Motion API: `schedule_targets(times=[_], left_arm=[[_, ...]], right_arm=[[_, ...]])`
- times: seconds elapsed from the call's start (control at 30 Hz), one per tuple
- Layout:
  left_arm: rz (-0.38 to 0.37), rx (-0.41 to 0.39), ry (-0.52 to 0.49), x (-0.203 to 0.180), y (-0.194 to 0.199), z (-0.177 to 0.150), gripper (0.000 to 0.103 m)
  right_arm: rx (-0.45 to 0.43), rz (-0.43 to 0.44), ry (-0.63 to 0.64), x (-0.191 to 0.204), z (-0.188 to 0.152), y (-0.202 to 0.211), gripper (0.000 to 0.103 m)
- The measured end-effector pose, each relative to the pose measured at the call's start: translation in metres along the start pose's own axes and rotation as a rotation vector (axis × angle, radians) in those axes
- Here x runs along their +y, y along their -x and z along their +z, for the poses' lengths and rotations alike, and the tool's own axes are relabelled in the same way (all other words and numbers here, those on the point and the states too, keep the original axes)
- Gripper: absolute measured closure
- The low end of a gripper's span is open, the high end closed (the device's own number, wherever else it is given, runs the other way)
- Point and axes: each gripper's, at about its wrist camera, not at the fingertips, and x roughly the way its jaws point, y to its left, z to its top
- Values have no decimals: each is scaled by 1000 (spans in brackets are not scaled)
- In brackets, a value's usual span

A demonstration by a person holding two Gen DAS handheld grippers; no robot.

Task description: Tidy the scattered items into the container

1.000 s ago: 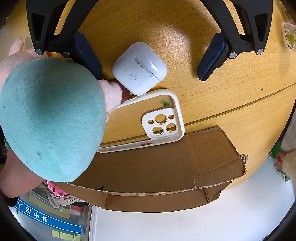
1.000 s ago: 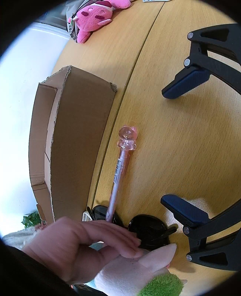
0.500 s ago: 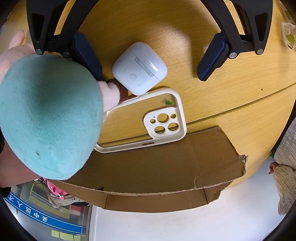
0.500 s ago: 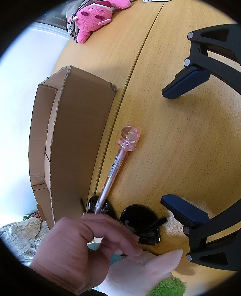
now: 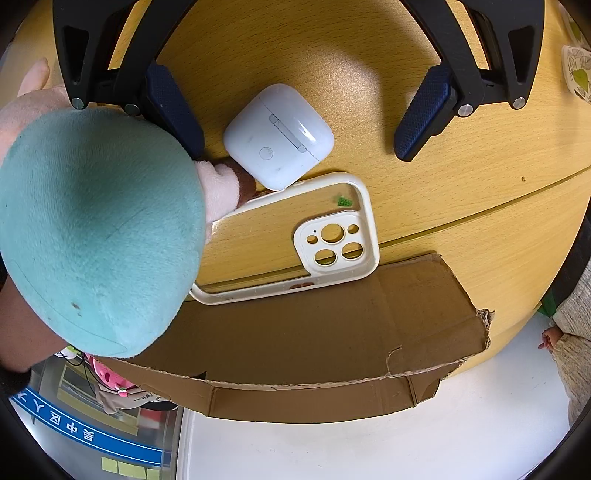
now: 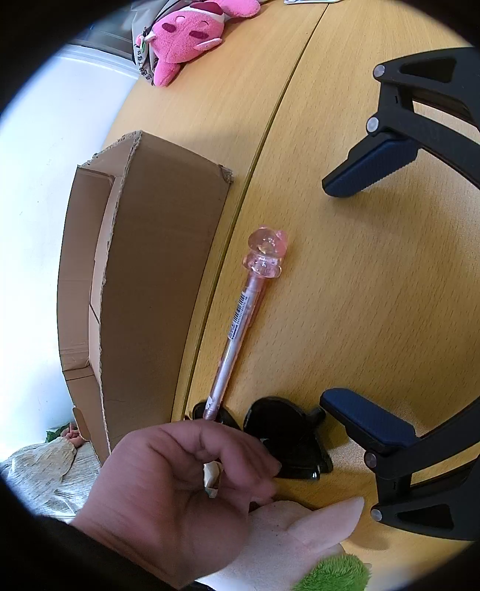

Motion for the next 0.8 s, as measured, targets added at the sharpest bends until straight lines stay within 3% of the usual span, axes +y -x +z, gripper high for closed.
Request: schedule_targets(times=[0.47, 0.8], left_arm=[[32, 0, 45, -2, -1, 0, 0], [97, -3, 134, 4, 6, -12, 0]], right_arm=[[0, -1, -2, 1, 0, 0, 0], [0, -3, -3, 1, -1, 0, 0]])
